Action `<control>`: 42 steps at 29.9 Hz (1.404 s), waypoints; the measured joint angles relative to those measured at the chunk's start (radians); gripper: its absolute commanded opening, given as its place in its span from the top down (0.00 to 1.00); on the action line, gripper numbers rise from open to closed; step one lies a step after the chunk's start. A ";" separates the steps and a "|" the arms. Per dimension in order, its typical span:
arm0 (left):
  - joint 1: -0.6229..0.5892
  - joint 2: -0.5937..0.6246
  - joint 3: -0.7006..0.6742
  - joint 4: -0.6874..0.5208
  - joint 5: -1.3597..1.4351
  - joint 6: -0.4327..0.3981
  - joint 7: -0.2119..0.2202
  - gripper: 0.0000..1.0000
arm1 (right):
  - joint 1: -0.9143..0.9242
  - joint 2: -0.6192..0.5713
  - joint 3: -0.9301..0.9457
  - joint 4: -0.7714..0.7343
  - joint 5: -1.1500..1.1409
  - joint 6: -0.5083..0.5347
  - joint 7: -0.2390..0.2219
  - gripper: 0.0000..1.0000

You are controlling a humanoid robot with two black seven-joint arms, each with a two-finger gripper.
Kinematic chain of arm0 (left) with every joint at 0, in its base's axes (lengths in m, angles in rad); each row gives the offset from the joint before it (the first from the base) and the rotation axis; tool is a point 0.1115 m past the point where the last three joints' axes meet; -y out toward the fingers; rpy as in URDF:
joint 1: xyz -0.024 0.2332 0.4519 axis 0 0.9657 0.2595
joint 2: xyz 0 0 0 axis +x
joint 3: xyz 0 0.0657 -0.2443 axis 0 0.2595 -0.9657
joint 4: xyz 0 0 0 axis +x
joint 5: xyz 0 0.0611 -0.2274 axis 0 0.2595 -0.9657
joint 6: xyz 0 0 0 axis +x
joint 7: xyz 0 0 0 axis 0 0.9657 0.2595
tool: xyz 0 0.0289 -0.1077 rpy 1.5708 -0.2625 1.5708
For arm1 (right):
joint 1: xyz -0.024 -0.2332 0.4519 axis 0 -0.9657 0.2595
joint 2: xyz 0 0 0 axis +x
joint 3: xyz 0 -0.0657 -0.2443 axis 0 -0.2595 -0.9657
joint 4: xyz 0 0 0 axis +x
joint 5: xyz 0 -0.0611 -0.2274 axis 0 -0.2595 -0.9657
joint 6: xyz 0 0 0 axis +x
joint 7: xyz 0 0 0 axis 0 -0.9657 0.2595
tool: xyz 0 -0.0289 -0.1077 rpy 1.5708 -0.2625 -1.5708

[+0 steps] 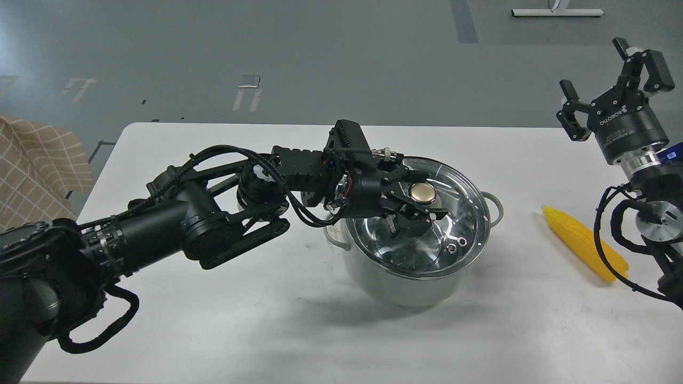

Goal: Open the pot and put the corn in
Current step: 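Reach the left gripper to the lid knob and grasp it, then lift the glass lid off the pot with the left gripper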

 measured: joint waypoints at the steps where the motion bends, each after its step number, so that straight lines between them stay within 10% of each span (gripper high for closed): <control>1: 0.000 0.000 0.000 0.003 0.000 0.001 0.001 0.48 | -0.001 0.000 0.000 0.001 0.000 0.000 0.000 0.00; 9: 0.008 0.003 -0.002 0.006 0.000 0.005 0.001 0.90 | -0.002 0.003 0.000 0.002 -0.001 -0.002 0.000 0.00; 21: -0.108 0.028 -0.041 -0.031 -0.032 -0.001 0.000 0.91 | -0.003 0.004 0.000 0.002 -0.001 -0.004 0.000 0.00; 30: -0.194 0.318 -0.047 -0.087 -0.194 0.008 -0.020 0.91 | -0.002 -0.007 0.000 0.009 -0.002 -0.004 0.000 0.00; 42: 0.135 0.661 -0.031 -0.090 -0.213 0.336 -0.063 0.90 | -0.014 0.003 0.000 0.010 -0.004 -0.004 0.000 0.00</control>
